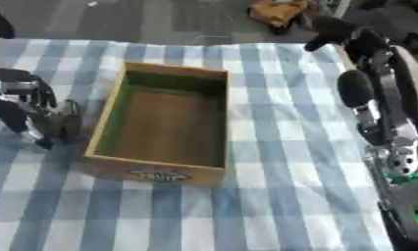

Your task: Pick up objects on the table and place them in the box.

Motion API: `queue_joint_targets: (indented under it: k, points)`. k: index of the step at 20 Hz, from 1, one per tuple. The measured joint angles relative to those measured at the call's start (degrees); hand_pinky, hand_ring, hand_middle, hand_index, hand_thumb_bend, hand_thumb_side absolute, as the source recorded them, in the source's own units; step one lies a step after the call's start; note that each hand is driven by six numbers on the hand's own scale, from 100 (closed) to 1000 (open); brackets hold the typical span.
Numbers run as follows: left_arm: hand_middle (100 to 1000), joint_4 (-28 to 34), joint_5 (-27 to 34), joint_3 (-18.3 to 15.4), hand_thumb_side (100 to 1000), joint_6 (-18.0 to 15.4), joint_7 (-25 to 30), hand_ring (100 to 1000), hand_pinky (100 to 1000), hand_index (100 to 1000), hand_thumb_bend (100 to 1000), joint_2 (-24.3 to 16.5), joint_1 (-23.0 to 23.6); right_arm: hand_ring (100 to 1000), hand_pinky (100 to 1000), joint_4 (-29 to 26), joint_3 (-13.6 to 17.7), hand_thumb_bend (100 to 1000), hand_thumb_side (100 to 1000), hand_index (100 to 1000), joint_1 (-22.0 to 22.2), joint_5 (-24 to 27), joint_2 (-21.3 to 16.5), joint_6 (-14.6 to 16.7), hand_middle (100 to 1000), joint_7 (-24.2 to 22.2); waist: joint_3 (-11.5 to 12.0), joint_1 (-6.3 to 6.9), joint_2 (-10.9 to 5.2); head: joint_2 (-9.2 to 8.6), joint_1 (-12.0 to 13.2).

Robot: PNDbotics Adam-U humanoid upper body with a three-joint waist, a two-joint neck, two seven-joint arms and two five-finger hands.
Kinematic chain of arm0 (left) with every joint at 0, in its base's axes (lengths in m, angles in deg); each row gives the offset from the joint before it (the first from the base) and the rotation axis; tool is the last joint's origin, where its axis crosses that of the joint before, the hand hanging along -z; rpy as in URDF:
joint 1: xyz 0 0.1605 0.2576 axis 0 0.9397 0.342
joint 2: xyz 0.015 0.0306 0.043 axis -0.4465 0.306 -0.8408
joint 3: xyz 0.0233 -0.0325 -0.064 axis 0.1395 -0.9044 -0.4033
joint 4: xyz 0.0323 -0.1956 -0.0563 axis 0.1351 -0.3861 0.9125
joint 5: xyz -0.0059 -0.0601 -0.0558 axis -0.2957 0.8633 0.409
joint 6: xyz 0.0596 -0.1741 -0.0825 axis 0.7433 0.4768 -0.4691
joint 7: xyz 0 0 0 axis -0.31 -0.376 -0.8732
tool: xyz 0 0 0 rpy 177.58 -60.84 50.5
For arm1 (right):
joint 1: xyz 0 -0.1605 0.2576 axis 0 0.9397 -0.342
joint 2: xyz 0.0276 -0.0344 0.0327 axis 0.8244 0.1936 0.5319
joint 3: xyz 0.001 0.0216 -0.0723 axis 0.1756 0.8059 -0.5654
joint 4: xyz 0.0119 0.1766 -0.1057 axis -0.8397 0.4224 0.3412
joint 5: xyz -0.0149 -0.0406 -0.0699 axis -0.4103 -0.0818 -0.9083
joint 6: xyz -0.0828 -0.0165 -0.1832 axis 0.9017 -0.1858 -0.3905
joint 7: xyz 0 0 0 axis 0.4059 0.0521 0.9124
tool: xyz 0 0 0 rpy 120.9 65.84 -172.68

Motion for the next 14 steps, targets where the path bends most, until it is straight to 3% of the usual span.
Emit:
queue_joint_targets:
  k: [6, 14]
  points:
    - [603, -0.7, -0.6, 0.0, 468, 0.2, -1.1, 675, 689, 723, 695, 0.3, 0.2, 864, 856, 0.0, 0.0, 657, 1000, 799, 0.0, 0.0, 0.0, 0.0, 566, 0.2, 0.0, -0.08, 0.04, -0.01, 0.1]
    - [618, -1.3, -1.5, 0.0, 459, -0.4, -2.1, 680, 686, 728, 647, 0.3, 0.4, 864, 856, 0.0, 0.3, 660, 1000, 798, -0.1, 0.2, 0.0, 0.2, 565, 0.4, 0.0, -0.17, 0.17, -0.04, 0.2]
